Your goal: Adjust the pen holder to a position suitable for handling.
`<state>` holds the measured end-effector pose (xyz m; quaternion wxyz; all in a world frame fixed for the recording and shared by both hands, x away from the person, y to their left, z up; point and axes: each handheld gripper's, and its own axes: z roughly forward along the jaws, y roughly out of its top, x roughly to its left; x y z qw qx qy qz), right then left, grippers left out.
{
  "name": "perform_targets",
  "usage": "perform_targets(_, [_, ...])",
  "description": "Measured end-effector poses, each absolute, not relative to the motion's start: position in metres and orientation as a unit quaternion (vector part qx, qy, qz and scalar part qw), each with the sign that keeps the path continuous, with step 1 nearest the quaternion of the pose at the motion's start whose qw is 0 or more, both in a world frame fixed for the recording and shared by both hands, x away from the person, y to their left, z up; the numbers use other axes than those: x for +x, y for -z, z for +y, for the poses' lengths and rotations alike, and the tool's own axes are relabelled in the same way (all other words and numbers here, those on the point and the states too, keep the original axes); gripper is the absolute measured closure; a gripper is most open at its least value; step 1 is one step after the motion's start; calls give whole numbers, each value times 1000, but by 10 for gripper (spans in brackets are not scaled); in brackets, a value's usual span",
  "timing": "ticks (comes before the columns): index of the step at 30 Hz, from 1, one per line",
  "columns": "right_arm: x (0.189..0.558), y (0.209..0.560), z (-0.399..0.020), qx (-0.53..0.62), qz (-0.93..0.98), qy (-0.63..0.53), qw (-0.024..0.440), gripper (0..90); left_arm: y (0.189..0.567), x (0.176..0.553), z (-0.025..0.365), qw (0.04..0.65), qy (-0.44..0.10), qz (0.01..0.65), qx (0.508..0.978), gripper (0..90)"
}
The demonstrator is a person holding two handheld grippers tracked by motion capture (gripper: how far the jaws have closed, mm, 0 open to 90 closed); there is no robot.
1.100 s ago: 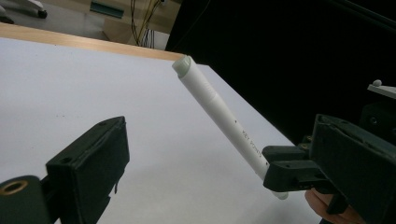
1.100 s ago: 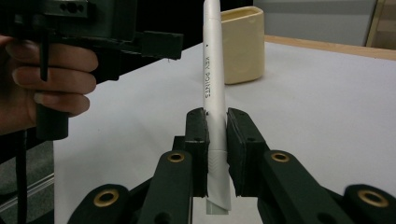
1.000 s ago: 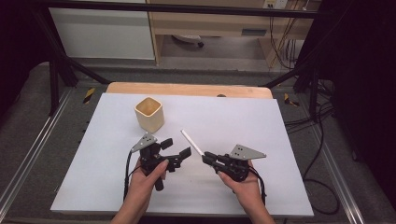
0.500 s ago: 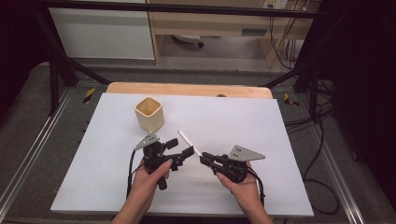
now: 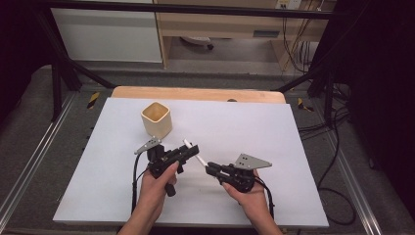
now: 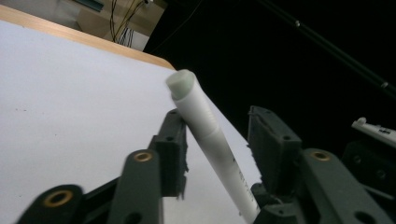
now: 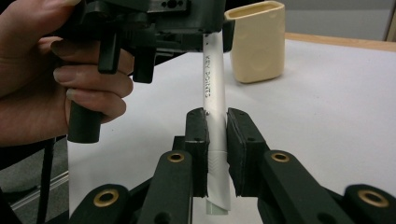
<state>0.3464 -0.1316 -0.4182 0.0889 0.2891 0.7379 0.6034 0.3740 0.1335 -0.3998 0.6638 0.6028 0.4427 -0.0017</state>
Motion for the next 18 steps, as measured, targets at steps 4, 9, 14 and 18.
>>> perform_targets(4, [346,421,-128,288,743,-598,84,789,402,372,134,677,16,437,592,750])
perform_targets(9, [346,425,-122,285,752,-588,80,788,399,367,130,679,11,425,599,788])
perform_targets(14, [345,426,-118,283,761,-579,72,653,399,366,133,664,-15,416,622,788])
perform_targets(18, [344,426,-116,289,765,-568,88,509,396,366,142,656,-32,417,628,788])
